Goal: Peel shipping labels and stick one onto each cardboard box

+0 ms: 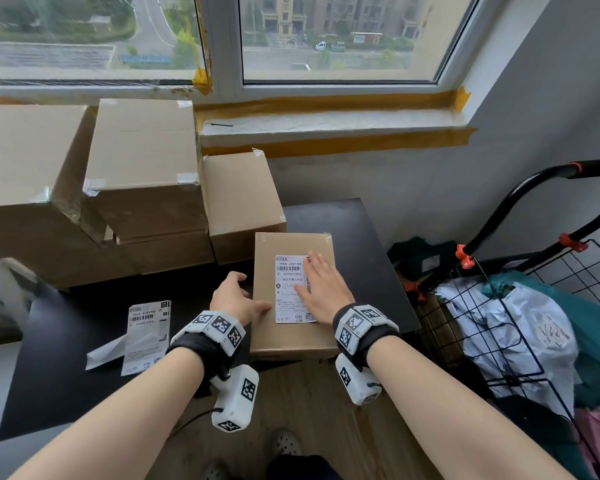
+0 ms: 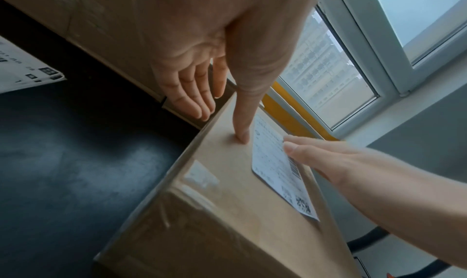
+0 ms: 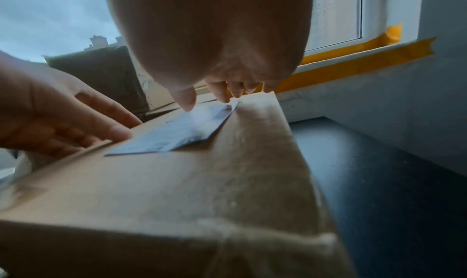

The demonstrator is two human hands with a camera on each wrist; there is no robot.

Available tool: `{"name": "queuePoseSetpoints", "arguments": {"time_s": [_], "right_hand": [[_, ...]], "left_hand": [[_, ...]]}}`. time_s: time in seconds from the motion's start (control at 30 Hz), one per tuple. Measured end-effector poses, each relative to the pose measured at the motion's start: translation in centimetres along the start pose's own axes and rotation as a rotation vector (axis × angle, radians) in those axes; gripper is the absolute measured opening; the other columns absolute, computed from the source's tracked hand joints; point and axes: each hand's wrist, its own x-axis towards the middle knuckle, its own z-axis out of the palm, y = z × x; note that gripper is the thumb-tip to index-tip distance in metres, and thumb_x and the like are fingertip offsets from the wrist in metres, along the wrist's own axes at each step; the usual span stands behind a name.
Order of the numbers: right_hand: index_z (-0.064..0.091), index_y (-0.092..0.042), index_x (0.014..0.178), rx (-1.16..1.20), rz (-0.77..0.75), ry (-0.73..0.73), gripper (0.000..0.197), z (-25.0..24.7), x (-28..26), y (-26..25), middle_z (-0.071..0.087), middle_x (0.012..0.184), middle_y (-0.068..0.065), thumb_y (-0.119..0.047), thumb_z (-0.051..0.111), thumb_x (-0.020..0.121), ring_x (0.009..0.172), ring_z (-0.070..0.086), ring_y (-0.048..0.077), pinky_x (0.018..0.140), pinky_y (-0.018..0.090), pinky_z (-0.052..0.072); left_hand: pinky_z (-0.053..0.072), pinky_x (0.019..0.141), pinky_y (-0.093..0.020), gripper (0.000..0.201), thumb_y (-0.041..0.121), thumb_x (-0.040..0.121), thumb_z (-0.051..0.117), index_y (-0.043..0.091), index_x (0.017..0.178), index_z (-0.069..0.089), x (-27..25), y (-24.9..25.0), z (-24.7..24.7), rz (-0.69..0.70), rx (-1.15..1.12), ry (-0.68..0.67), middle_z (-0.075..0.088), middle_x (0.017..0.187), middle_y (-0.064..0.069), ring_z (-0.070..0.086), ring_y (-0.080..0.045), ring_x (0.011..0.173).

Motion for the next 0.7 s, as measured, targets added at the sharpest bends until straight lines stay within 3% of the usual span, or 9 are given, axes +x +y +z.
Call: {"name": "queuePoseSetpoints", "arguments": {"time_s": [0.07, 0.13, 0.3, 0.43, 0.57, 0.7], "right_hand": [[-0.002, -0.013, 0.151, -0.031, -0.002, -0.022, 0.065, 0.5, 0.5, -0.5, -0.008, 0.160, 0.002, -0.041, 0.027, 0.100, 0.148, -0.007, 0.015, 0.118, 0.031, -0.006], [-0.005, -0.015, 0.151, -0.026, -0.022, -0.030, 0.065, 0.9, 1.2, -1.4, -0.010, 0.160, 0.000, -0.041, 0.025, 0.100, 0.148, -0.007, 0.014, 0.119, 0.032, -0.006], [-0.003, -0.019, 0.151, 0.023, -0.161, -0.088, 0.059, 1.4, 2.3, -3.5, -0.008, 0.160, -0.004, -0.039, 0.023, 0.101, 0.148, -0.006, 0.012, 0.119, 0.032, -0.003], [-0.006, -0.016, 0.150, -0.008, -0.086, -0.051, 0.059, 1.1, 2.0, -1.3, -0.010, 0.160, -0.002, -0.038, 0.020, 0.102, 0.147, -0.006, 0.012, 0.118, 0.029, -0.003], [-0.007, -0.014, 0.150, -0.035, -0.013, -0.060, 0.060, 0.8, 0.6, 0.3, -0.011, 0.160, 0.000, -0.038, 0.018, 0.102, 0.148, -0.007, 0.013, 0.118, 0.028, -0.004], [-0.007, -0.014, 0.150, -0.041, -0.073, -0.083, 0.059, 1.9, -1.1, -1.2, -0.010, 0.160, 0.000, -0.036, 0.018, 0.102, 0.147, -0.007, 0.012, 0.117, 0.028, -0.005]], "left_hand": [[0.050, 0.091, -0.038, 0.071, 0.028, 0.068, 0.082, 0.017, 0.130, 0.049, 0.2, -0.3, 0.0, -0.013, 0.002, -0.034, 0.062, 0.113, -0.006, 0.059, -0.021, 0.103], [0.050, 0.089, -0.036, 0.064, 0.027, 0.070, 0.080, 0.017, 0.128, 0.053, 0.3, -0.7, 0.1, -0.017, -0.025, -0.061, 0.062, 0.116, -0.007, 0.059, -0.020, 0.100], [0.050, 0.091, -0.037, 0.063, 0.030, 0.073, 0.077, 0.018, 0.130, 0.053, 0.7, -1.5, 0.4, -0.022, -0.075, -0.101, 0.065, 0.111, -0.007, 0.062, -0.022, 0.100], [0.055, 0.088, -0.043, 0.061, 0.029, 0.071, 0.079, 0.019, 0.127, 0.056, 1.0, -1.8, 0.7, -0.041, -0.121, -0.115, 0.065, 0.093, -0.002, 0.066, -0.023, 0.092], [0.056, 0.086, -0.043, 0.055, 0.024, 0.073, 0.078, 0.019, 0.124, 0.059, 1.2, -2.0, 0.9, -0.045, -0.174, -0.135, 0.070, 0.100, -0.006, 0.067, -0.023, 0.091], [0.056, 0.086, -0.042, 0.048, 0.024, 0.076, 0.076, 0.021, 0.121, 0.062, 1.5, -2.1, 1.0, -0.028, -0.151, -0.161, 0.070, 0.103, -0.006, 0.067, -0.023, 0.092]]}}
